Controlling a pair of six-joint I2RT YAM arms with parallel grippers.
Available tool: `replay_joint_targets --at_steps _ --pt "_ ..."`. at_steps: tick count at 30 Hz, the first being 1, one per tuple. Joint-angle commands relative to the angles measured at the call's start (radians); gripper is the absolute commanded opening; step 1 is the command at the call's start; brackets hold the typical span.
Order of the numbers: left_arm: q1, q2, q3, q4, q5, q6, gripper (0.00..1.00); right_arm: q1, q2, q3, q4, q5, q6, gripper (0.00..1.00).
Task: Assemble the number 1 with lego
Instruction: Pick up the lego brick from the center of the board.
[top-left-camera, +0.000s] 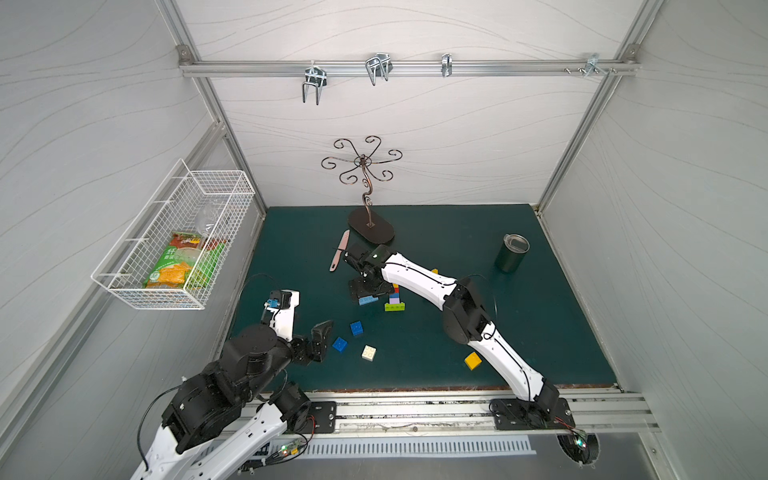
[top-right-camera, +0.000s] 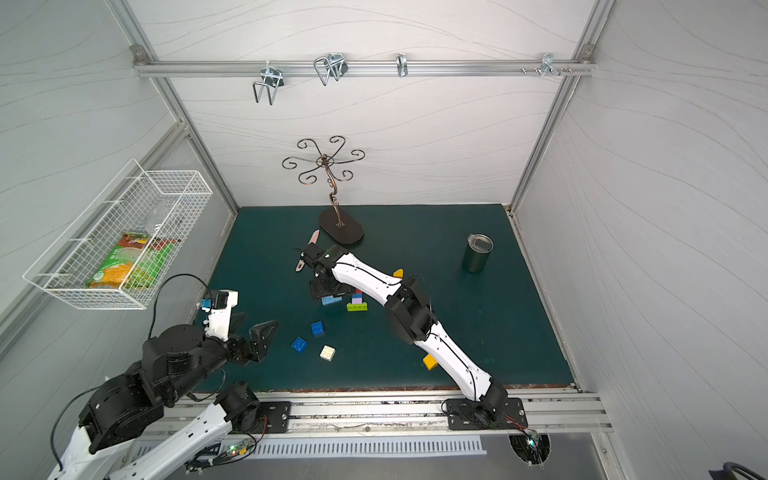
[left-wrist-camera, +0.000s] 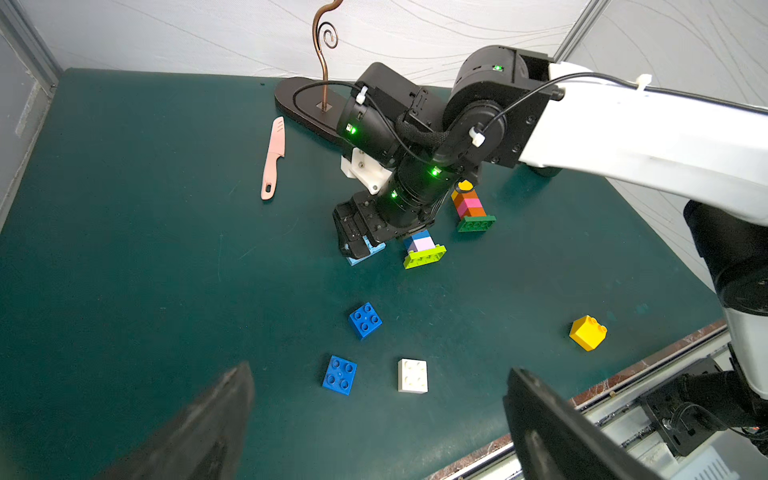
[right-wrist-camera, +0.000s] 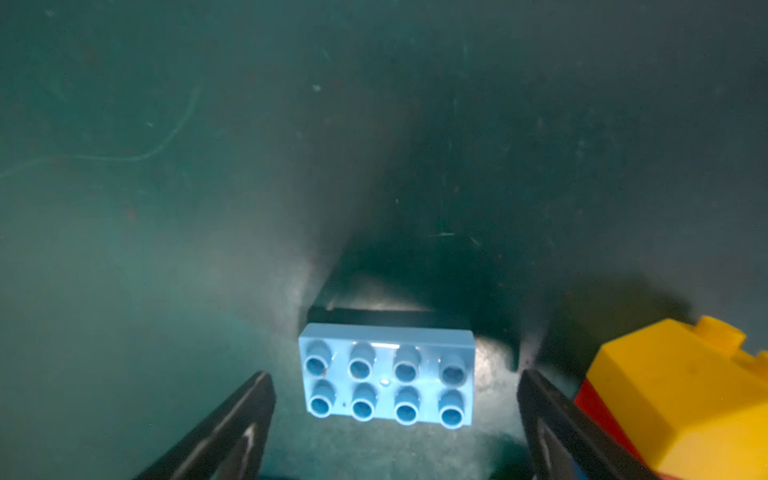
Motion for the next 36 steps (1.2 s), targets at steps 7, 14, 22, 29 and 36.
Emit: replay_joint_targets --at_steps 7,14,22,29,36 --pt "-0.002 -0.002 0.015 0.049 0.016 0.007 0.99 0.026 0.039 0.024 -0.054 0.035 0.016 0.86" --pt "-0.002 -0.003 0.016 0.049 0.017 0.008 0.99 0.034 0.068 0.043 -0.048 0.015 0.021 0.78" --pt "-0.002 -0.013 0.015 0.047 0.012 0.006 0.99 0.040 0.079 0.052 -0.047 0.002 0.025 0.68" --pt "-0.002 -0.016 0.015 0.048 0.009 0.006 0.99 0.043 0.053 0.053 -0.045 -0.002 0.025 0.61" --pt "-0.002 -0.012 0.016 0.047 0.010 0.006 0.99 0.040 -0.031 0.064 -0.037 0.003 0.022 0.61"
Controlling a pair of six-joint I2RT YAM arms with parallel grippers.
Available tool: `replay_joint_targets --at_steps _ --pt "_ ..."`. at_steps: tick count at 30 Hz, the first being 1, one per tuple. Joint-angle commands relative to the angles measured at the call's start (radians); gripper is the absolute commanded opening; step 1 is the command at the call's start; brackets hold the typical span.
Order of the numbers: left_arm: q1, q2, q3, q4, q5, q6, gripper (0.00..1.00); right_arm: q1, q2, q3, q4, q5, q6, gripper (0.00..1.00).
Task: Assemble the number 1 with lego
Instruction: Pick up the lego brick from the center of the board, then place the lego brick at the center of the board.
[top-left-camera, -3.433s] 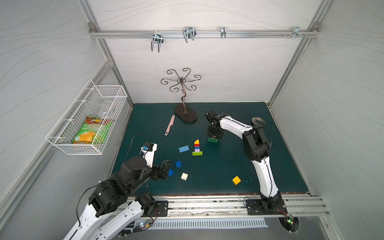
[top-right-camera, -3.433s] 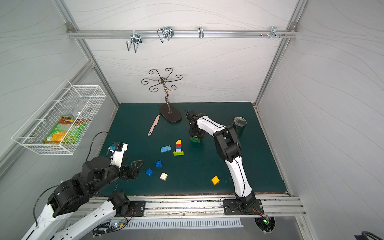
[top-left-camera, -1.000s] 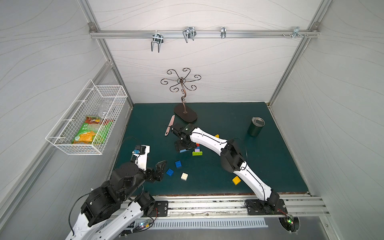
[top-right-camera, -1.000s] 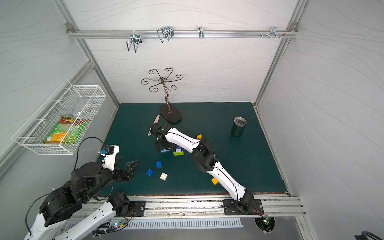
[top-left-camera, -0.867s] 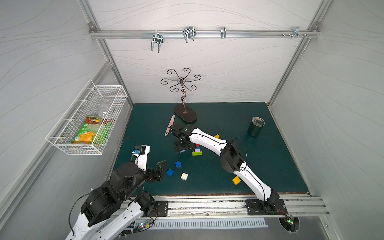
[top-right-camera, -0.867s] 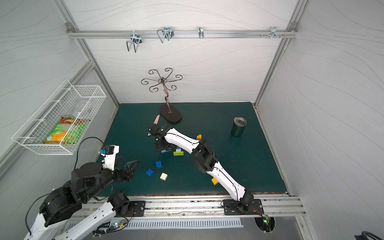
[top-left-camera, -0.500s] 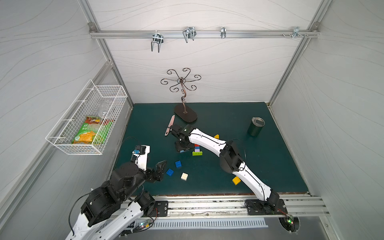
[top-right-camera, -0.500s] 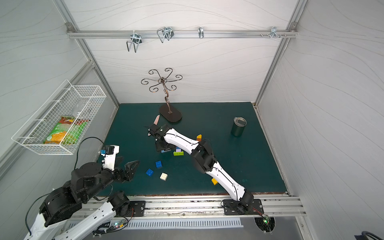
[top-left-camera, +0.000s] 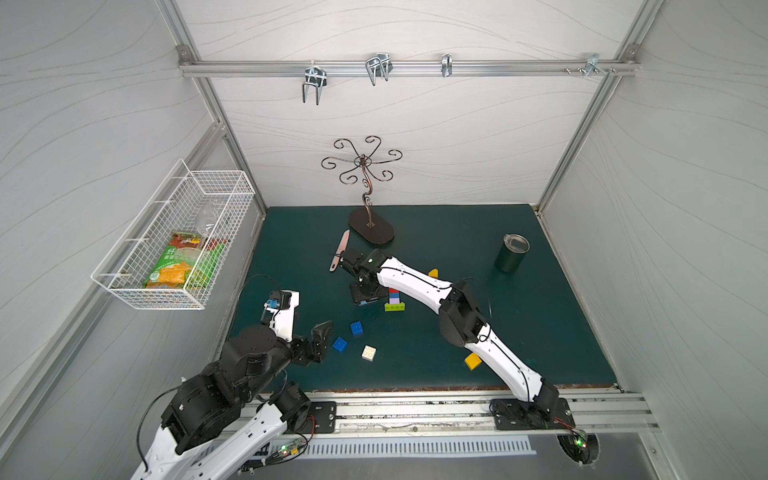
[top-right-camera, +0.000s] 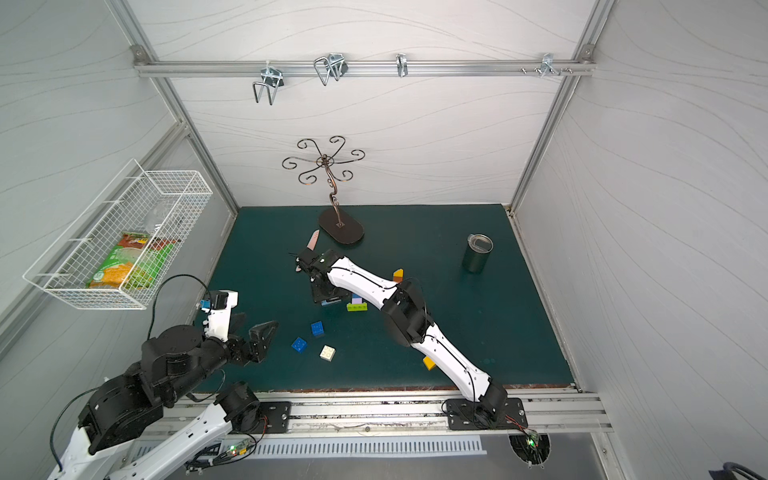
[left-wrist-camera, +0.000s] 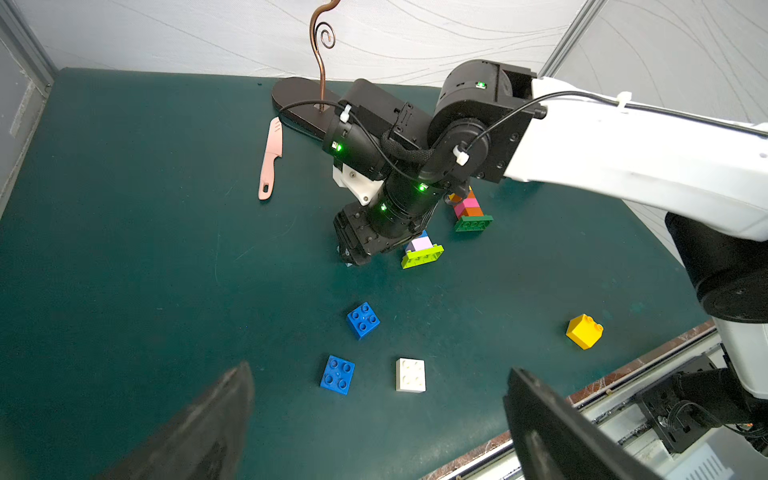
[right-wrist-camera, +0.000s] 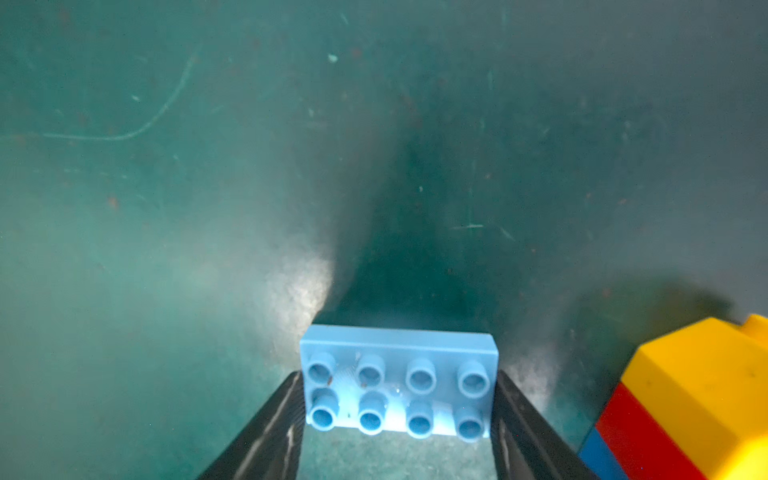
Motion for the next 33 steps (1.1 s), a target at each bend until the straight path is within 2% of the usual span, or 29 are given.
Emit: replay_joint_targets --at_steps 1,7,10,17,24,28,33 --pt "-0.002 -0.006 0.015 0.047 0.003 0.005 0.99 0.013 -0.077 0.026 -0.013 -0.015 0.005 0.61" --pt "-0.002 0.001 0.015 0.047 0.001 0.004 0.99 0.013 -0.166 0.024 -0.027 -0.014 0.013 0.61" --pt "-0.002 0.004 0.015 0.046 -0.002 0.004 0.99 0.013 -0.245 -0.046 -0.018 -0.006 0.021 0.61" --pt "-0.002 0.004 0.015 0.044 -0.008 0.002 0.99 0.014 -0.522 -0.423 0.072 -0.005 0.064 0.62" --pt "-0.002 0.006 0.015 0.043 -0.014 -0.001 0.99 0.037 -0.842 -0.935 0.202 -0.006 0.154 0.63" --pt "-0.002 0.012 0.017 0.041 -0.020 -0.003 0.99 0.040 -0.915 -1.137 0.277 -0.022 0.215 0.63" --pt "-0.002 0.024 0.023 0.035 -0.033 -0.010 0.99 0.040 -0.890 -1.228 0.353 -0.047 0.262 0.64"
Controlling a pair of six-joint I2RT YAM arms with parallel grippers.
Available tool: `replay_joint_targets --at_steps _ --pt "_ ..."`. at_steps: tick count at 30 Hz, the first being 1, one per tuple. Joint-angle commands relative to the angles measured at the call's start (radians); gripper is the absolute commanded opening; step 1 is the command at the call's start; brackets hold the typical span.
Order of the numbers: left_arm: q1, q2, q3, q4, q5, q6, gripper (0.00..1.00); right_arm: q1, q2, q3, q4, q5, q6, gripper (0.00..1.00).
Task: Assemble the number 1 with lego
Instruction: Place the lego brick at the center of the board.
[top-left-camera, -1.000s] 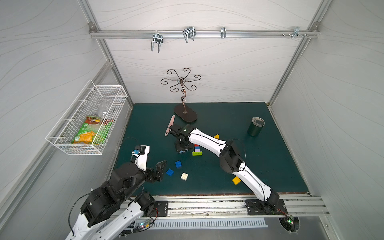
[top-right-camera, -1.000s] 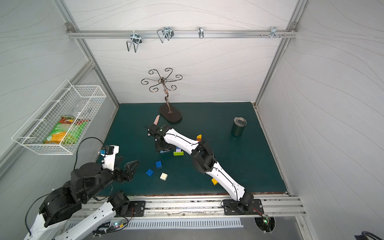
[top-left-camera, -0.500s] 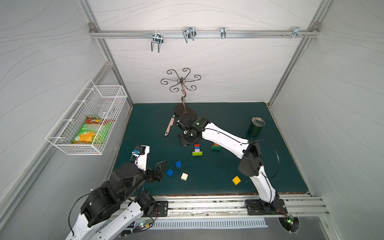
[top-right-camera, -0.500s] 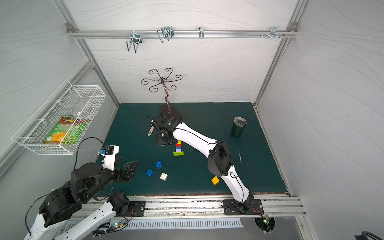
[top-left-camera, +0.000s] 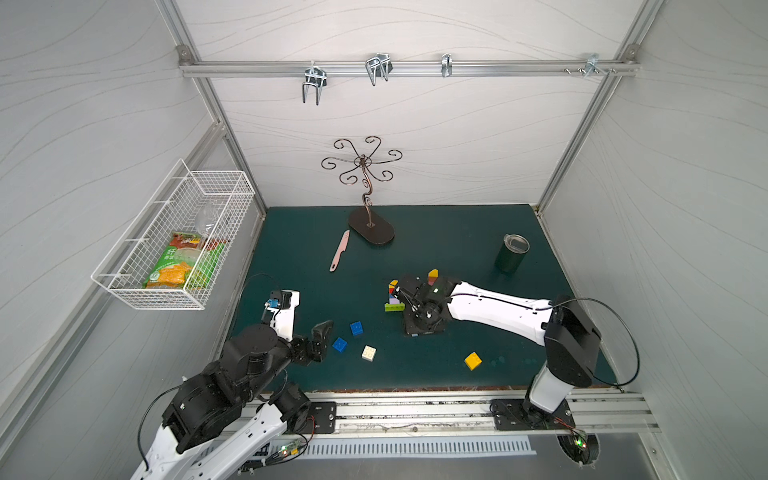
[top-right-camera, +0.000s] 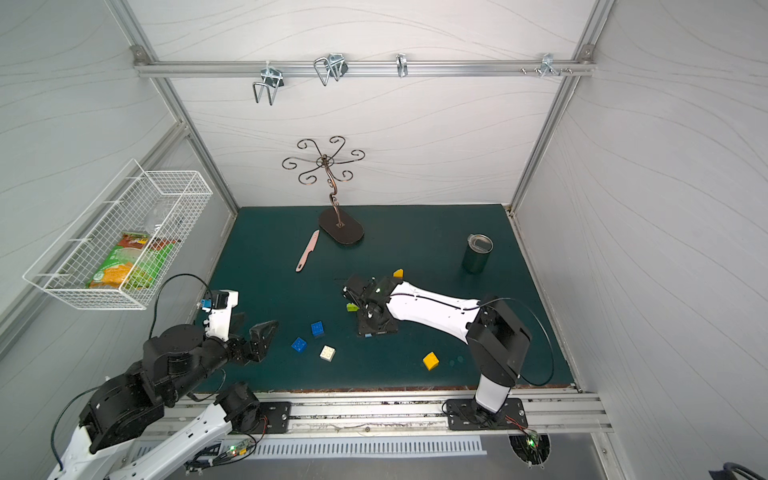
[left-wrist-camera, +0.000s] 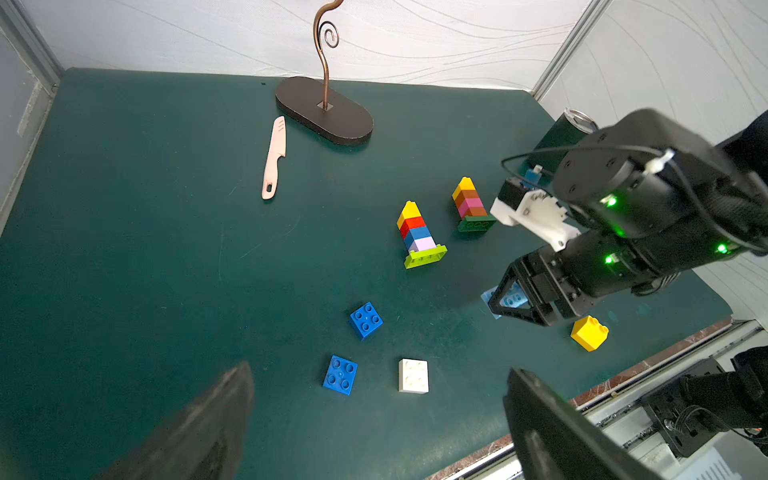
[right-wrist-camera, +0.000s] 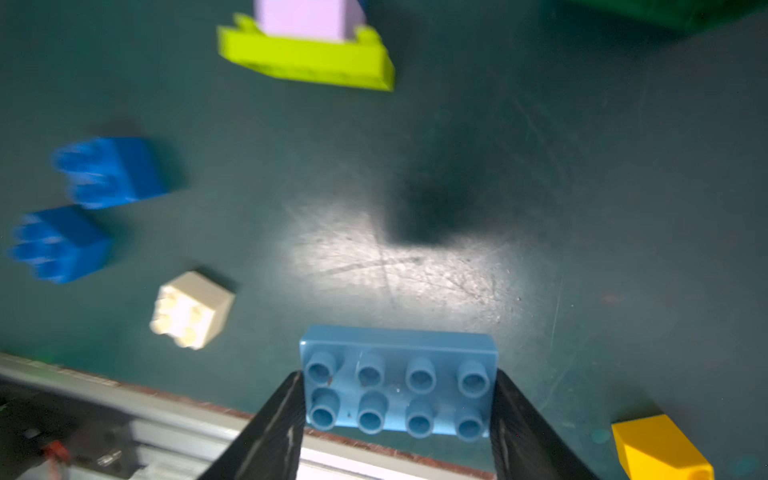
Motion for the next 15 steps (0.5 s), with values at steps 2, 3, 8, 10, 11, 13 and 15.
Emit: replay_joint_targets --at_steps 2,3,8,10,11,13,15 --pt "-0.002 0.020 0.028 0.032 -0.036 -0.013 0.99 0.006 0.032 -0.021 0.094 -0.023 0.061 0.65" --pt "-0.002 0.027 0.033 0.029 -0.049 -0.019 0.99 0.006 0.044 -0.030 0.107 -0.025 0.069 0.65" --pt "-0.002 0.112 0.090 -0.019 -0.072 -0.052 0.99 0.004 0.088 -0.042 0.123 -0.043 0.095 0.78" --pt "-0.002 0.147 0.110 -0.051 -0.077 -0.087 0.99 0.002 0.091 -0.041 0.123 -0.051 0.093 0.86" --pt "-0.002 0.161 0.114 -0.057 -0.066 -0.099 0.99 0.000 0.086 -0.042 0.123 -0.050 0.093 0.88" --pt "-0.002 0.189 0.117 -0.071 -0.046 -0.133 0.99 -0.011 0.071 -0.049 0.127 -0.059 0.094 0.94" --pt "-0.002 0.217 0.113 -0.074 -0.014 -0.168 0.99 -0.020 0.043 -0.048 0.114 -0.055 0.096 0.99"
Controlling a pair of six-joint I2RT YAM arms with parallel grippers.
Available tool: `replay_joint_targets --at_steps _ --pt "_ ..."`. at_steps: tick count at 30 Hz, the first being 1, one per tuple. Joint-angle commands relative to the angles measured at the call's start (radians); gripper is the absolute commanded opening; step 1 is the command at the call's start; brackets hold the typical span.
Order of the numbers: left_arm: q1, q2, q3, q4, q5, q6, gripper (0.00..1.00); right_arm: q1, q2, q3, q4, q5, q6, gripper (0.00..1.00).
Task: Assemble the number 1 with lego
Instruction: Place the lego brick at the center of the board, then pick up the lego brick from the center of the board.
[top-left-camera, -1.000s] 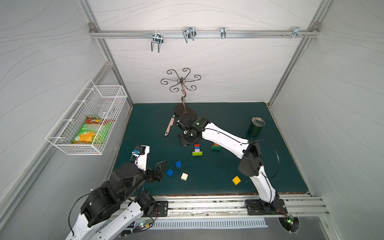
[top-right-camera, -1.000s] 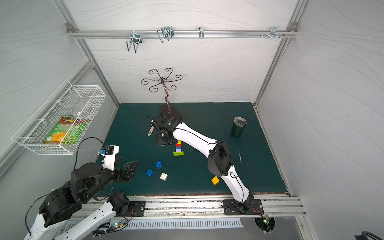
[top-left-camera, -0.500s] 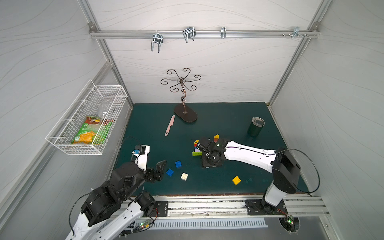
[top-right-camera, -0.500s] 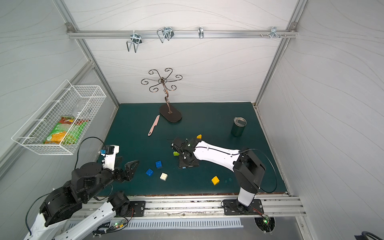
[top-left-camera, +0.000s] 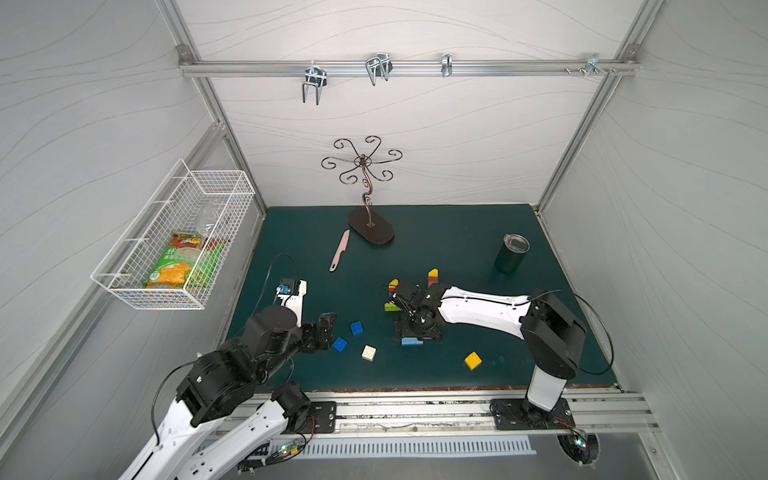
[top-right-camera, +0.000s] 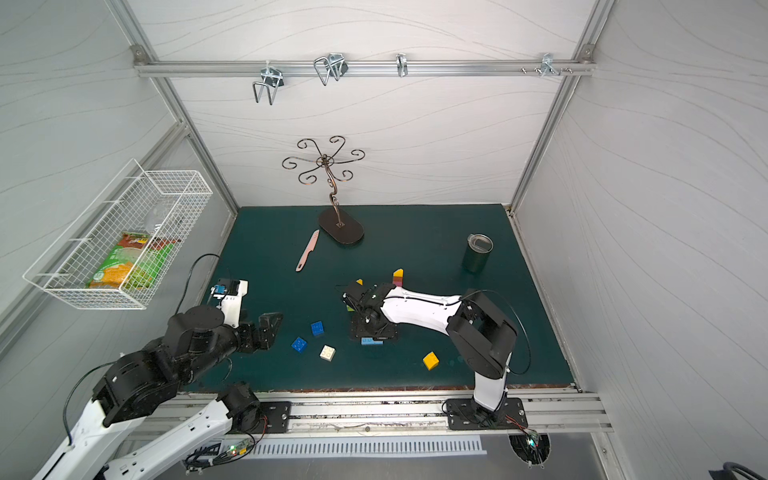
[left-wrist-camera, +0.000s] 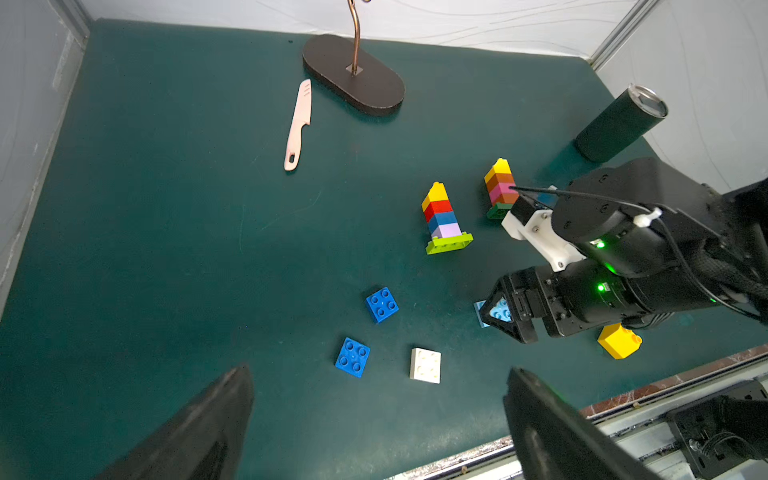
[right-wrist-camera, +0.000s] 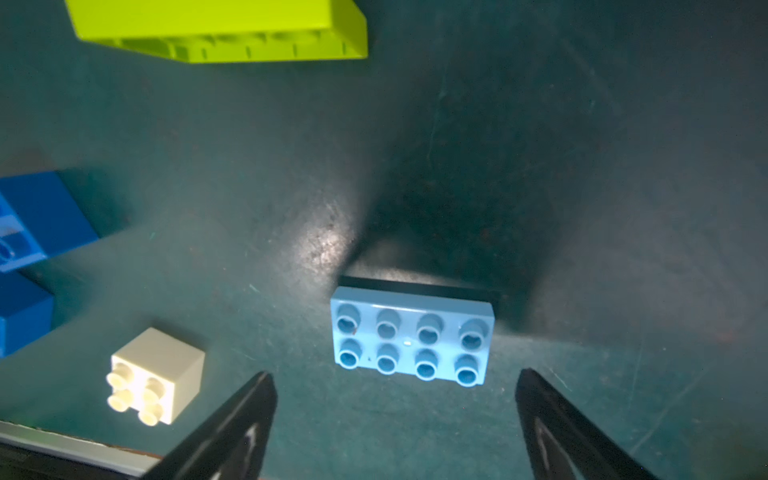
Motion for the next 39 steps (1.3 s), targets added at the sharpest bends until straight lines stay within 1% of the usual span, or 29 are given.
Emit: replay_joint_targets --at_steps 1,3,5,6,8,9,10,11,13,15,18,21,25,29,34,39 --pt "-0.002 0.045 0.027 -0.004 0.055 -0.086 0.99 -0.015 -0.059 -0.005 -0.024 0.002 0.013 0.99" --pt "-0.002 0.083 0.004 0.012 0.111 -0.133 0.96 -0.026 -0.123 0.004 -0.064 0.045 0.004 0.99" --pt "-0.003 0.125 -0.031 0.042 0.188 -0.176 0.90 -0.035 -0.200 0.014 -0.117 0.126 -0.010 0.99" --pt "-0.005 0.148 -0.053 0.061 0.219 -0.199 0.88 -0.045 -0.251 0.015 -0.150 0.192 -0.015 0.99" --pt "-0.023 0.188 -0.090 0.082 0.230 -0.236 0.85 -0.078 -0.346 -0.004 -0.217 0.328 0.014 0.99" --pt "-0.041 0.208 -0.103 0.084 0.219 -0.254 0.84 -0.114 -0.394 -0.029 -0.239 0.364 0.020 0.99" --pt "-0.057 0.230 -0.115 0.083 0.206 -0.270 0.83 -0.169 -0.440 -0.062 -0.243 0.363 0.021 0.99" --pt "-0.066 0.249 -0.124 0.084 0.210 -0.278 0.83 -0.225 -0.478 -0.096 -0.222 0.322 0.002 0.99" --pt "-0.083 0.303 -0.141 0.097 0.239 -0.286 0.81 -0.341 -0.554 -0.184 -0.128 0.166 -0.078 0.99" --pt "-0.109 0.356 -0.149 0.115 0.250 -0.299 0.80 -0.386 -0.617 -0.250 -0.074 0.087 -0.113 0.99" --pt "-0.169 0.433 -0.142 0.136 0.230 -0.319 0.79 -0.387 -0.698 -0.338 0.006 0.028 -0.139 0.99" --pt "-0.195 0.508 -0.147 0.171 0.230 -0.315 0.79 -0.387 -0.748 -0.405 0.058 -0.012 -0.127 0.99" --pt "-0.197 0.592 -0.175 0.247 0.252 -0.253 0.77 -0.387 -0.757 -0.426 0.065 -0.061 -0.147 0.98" --pt "-0.198 0.646 -0.184 0.296 0.241 -0.214 0.77 -0.386 -0.733 -0.424 0.061 -0.126 -0.189 0.95" --pt "-0.198 0.705 -0.195 0.328 0.231 -0.198 0.74 -0.386 -0.728 -0.428 0.033 -0.123 -0.199 0.94" --pt "-0.198 0.730 -0.234 0.362 0.236 -0.191 0.71 -0.385 -0.744 -0.443 0.053 -0.138 -0.186 0.93"
